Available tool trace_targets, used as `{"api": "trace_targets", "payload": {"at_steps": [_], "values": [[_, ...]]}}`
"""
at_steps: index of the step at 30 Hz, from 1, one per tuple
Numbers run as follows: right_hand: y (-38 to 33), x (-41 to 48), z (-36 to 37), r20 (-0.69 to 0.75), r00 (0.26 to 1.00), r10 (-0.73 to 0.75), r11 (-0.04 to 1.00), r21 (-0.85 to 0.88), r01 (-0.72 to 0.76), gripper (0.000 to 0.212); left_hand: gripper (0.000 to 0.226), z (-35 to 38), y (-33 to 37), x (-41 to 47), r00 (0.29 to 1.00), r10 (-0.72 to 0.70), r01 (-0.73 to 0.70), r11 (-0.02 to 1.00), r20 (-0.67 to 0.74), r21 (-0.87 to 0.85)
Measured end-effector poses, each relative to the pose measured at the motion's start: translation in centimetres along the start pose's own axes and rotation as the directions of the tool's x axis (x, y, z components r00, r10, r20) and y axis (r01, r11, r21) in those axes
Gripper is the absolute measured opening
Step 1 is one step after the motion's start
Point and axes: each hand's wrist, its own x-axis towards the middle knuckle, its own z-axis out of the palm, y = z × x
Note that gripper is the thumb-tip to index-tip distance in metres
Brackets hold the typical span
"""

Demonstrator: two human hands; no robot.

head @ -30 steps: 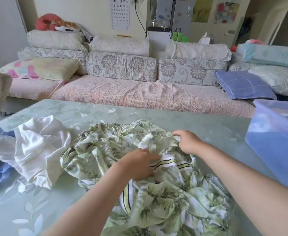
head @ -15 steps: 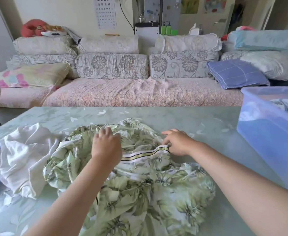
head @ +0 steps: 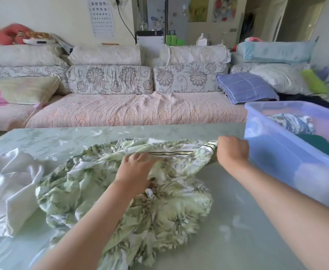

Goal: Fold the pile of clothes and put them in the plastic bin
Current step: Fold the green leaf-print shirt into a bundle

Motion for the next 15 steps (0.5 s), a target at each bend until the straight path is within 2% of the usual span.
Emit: {"api": "trace_targets", "payload": {"at_steps": [2,4,6,8,10,11,13,15], "values": [[0.8,-0.8,0.1,-0.013,0.997,-0.080,0.990,-0.115,0.078,0.038,0.076,-0.5,0.8,0.0,0.996,-0.004,0.004,1.000,-0.091,0.003],[0.8,-1.7,0.8,0.013,0.961,-0.276,0.956,-0.097,0.276,0.063,0.068,-1.0,1.7,-0.6,0.993,0.023,-0.026,0.999,-0.116,-0.020],[0.0,-2.8,0.9,0.106,0.838,-0.535,0.843,0.004,0.538,0.093,0.061,-2.0,2.2,-2.1,0.996,0.061,-0.068,0.992,-0.065,-0.109],[-1.2,-4.0,0.7,0.183,0.680,-0.710,0.699,0.061,0.713,0.106,0.068,-2.8,2.0,-4.2,0.986,0.081,-0.052,0.978,0.144,-0.200],[-2.3,-5.0,0.6,0.248,0.575,-0.780,0.610,0.094,0.787,0.101,0.101,-3.2,1.3,-6.4,0.887,0.065,0.051,0.970,0.458,-0.238],[-2.9,-5.4,0.6,0.267,0.553,-0.789,0.596,0.114,0.795,0.095,0.118,-3.2,0.8,-7.4,0.818,0.046,0.077,0.979,0.574,-0.189],[-3.6,-5.6,1.0,0.261,0.547,-0.796,0.596,0.180,0.782,0.082,0.137,-2.9,-0.2,-9.1,0.732,-0.034,0.087,0.995,0.680,-0.044],[-3.9,-5.7,1.3,0.241,0.581,-0.778,0.628,0.263,0.732,0.068,0.129,-2.4,-1.2,-10.1,0.722,-0.119,0.136,0.990,0.682,0.028]]}}
